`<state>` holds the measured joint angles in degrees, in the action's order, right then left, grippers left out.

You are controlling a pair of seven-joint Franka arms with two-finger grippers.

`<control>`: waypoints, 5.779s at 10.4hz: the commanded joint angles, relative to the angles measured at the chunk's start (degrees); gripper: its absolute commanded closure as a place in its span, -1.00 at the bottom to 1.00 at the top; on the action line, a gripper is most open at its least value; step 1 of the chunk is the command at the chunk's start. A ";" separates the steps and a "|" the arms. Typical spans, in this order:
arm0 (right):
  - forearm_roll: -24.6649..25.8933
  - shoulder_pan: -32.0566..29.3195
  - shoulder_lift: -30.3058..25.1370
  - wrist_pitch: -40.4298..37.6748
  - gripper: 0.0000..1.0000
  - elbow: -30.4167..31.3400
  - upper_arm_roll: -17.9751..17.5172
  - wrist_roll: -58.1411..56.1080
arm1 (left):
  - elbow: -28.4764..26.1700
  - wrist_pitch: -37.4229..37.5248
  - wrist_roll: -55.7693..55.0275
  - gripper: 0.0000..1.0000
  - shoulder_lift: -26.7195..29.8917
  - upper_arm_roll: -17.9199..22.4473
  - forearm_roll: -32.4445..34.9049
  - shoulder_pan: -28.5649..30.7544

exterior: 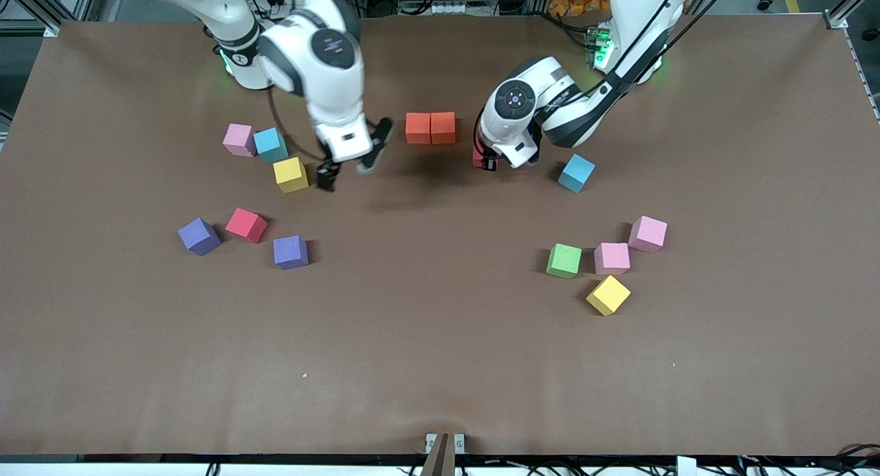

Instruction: Form number 2 with 11 blocks

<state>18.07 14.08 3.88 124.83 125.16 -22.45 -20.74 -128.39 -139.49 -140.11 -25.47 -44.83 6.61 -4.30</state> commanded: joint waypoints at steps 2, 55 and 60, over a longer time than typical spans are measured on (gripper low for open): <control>-0.23 -9.75 1.55 4.61 -1.00 1.23 -0.67 -1.05 | -4.49 -3.76 -8.23 0.49 2.36 -3.41 -1.08 0.61; 1.80 -40.18 11.78 24.80 0.49 8.19 -10.14 -36.13 | -10.13 -20.73 -13.88 -1.00 3.41 -2.01 4.99 -5.01; -4.76 -30.89 11.59 16.77 0.50 -0.43 -13.24 -19.55 | -9.42 -20.21 -14.67 -1.00 6.22 -2.45 4.99 -5.10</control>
<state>16.92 -20.25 15.71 143.00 126.36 -35.38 -45.28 -137.55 -159.97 -152.64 -21.57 -46.89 10.06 -9.61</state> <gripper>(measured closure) 0.388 0.000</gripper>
